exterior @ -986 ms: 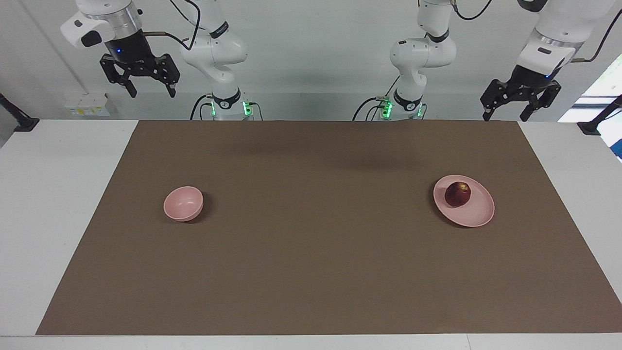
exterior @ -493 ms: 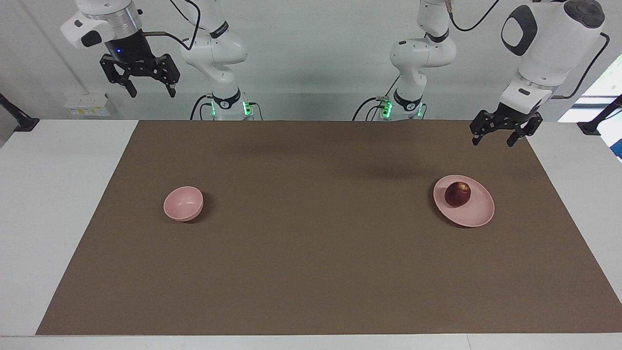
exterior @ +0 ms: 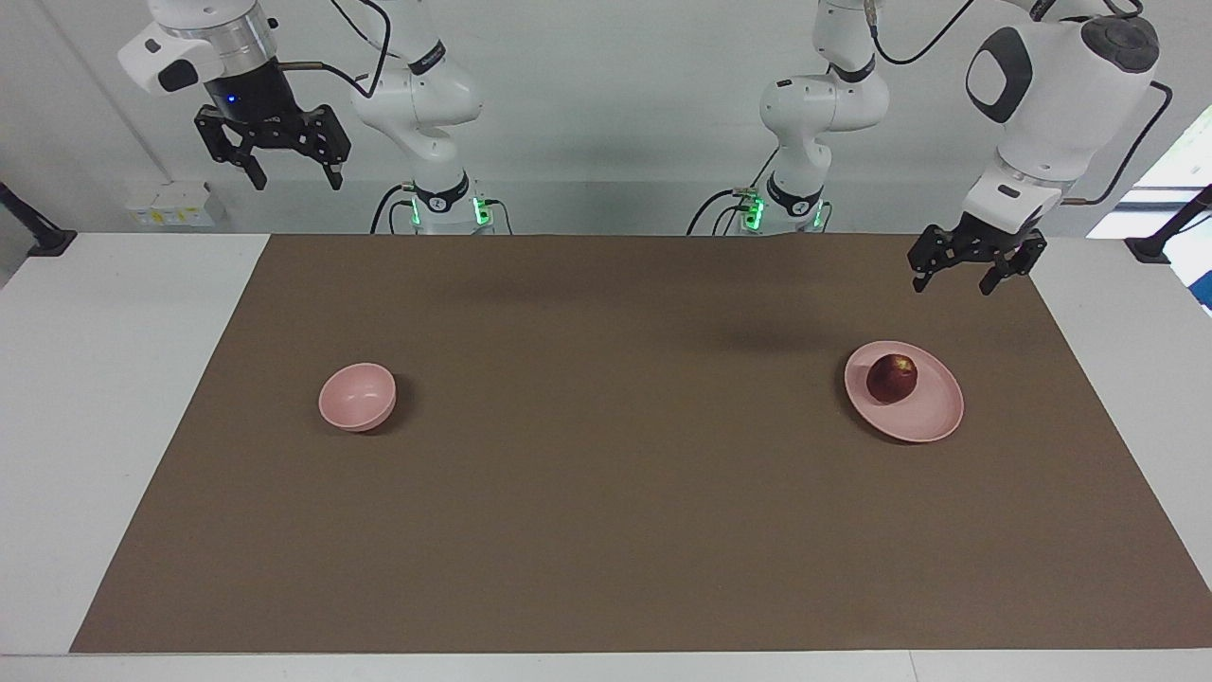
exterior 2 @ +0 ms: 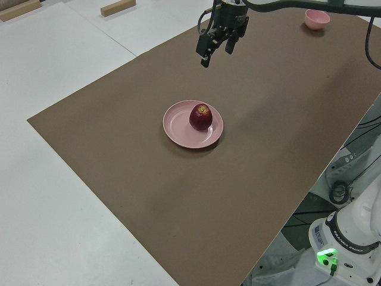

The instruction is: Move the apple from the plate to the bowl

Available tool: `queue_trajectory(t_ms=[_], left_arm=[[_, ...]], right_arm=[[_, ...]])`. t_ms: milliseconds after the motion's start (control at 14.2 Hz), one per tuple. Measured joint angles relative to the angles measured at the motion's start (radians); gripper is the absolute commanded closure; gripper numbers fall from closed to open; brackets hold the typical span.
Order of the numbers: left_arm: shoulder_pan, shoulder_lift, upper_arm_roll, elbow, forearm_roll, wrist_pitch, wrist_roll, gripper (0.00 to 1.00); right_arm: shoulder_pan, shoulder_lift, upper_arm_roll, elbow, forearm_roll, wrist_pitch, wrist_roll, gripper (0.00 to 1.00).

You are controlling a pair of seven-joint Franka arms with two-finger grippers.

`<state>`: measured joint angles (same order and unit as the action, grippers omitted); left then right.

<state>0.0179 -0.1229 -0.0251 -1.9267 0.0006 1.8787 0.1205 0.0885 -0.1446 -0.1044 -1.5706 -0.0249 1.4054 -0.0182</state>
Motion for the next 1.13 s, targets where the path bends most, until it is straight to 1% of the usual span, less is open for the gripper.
queue_trajectory(t_ms=[211,352,493,634,845,915,1127], left_arm=[[0.001,0.006,0.001,-0.104,-0.01,0.139,0.0,0.0],[0.001,0.021,0.001,-0.182,-0.014,0.254,0.0,0.0],[0.001,0.055,0.001,-0.214,-0.015,0.334,0.001,0.0],[0.002,0.107,0.002,-0.23,-0.016,0.408,0.001,0.0],[0.005,0.172,0.004,-0.262,-0.016,0.494,0.002,0.01],[0.007,0.181,0.005,-0.281,-0.016,0.518,0.002,0.07],[0.019,0.184,0.005,-0.341,-0.017,0.55,0.005,0.15]], right_arm=[[0.0,0.0,0.0,0.0,0.0,0.0,0.0,0.0],[0.0,0.0,0.0,0.0,0.0,0.0,0.0,0.0],[0.0,0.0,0.0,0.0,0.0,0.0,0.0,0.0],[0.0,0.0,0.0,0.0,0.0,0.0,0.0,0.0],[-0.001,0.0,-0.001,0.0,0.0,0.0,0.0,0.0],[-0.001,0.0,-0.002,0.0,0.0,0.0,0.0,0.0],[-0.001,0.0,-0.002,0.0,0.0,0.0,0.0,0.0]])
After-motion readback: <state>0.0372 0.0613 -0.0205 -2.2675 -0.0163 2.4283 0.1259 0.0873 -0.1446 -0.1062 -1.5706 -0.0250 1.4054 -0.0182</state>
